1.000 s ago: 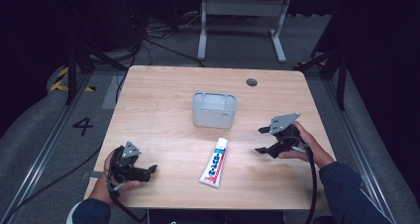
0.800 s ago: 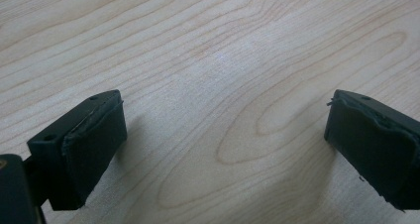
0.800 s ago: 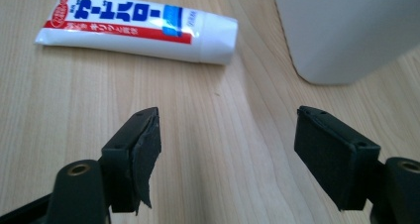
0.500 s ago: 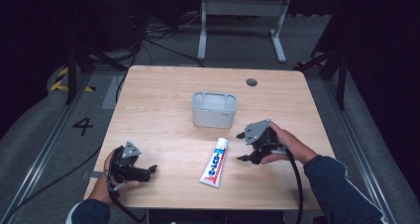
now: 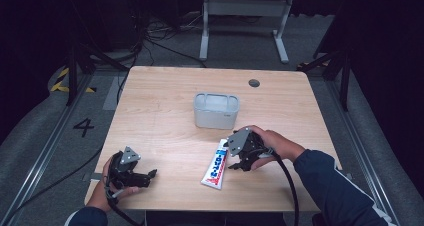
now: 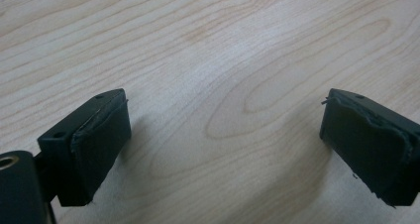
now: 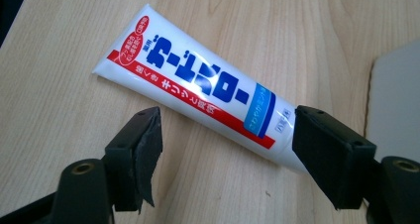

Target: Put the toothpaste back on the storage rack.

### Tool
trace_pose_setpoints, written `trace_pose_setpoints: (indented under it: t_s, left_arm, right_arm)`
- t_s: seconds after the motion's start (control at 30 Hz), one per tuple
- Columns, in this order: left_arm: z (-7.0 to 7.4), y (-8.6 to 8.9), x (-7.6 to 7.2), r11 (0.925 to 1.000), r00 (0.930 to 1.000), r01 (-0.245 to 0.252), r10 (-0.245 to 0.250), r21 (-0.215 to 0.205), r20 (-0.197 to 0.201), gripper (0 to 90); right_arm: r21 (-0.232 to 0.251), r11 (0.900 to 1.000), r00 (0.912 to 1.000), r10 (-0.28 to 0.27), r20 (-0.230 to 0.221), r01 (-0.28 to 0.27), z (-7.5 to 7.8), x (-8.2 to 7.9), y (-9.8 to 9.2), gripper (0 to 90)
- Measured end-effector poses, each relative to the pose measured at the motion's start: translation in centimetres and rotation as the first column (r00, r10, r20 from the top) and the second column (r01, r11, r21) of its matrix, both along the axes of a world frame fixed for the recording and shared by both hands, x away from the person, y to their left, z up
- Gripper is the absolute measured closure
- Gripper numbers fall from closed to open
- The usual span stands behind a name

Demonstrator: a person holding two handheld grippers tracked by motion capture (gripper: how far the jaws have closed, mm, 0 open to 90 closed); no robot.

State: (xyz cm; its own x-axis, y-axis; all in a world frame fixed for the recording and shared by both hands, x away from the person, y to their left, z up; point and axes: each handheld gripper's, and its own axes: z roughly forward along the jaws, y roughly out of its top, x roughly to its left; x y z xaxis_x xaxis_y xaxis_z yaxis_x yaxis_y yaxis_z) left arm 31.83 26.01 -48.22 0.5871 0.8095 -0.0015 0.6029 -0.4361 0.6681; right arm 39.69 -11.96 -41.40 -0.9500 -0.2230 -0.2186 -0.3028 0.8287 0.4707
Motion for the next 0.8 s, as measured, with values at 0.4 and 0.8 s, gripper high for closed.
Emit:
trace_pose_setpoints:
  t_s: [0.4, 0.8]
  left_arm:
    - [0.0, 0.4, -1.1, 0.9996, 0.9996, -0.026, 0.026, -0.007, 0.006, 9.3]
    - [0.0, 0.3, -1.1, 0.9993, 0.9992, -0.037, 0.038, -0.008, 0.011, 9.3]
  right_arm:
    - [-0.118, 0.989, 0.9955, 0.094, -0.012, -0.095, -1.3, 0.0, 3.3, 22.9]
    - [-0.251, 0.945, 0.9775, 0.203, -0.059, -0.211, -2.5, 0.1, 5.9, 19.6]
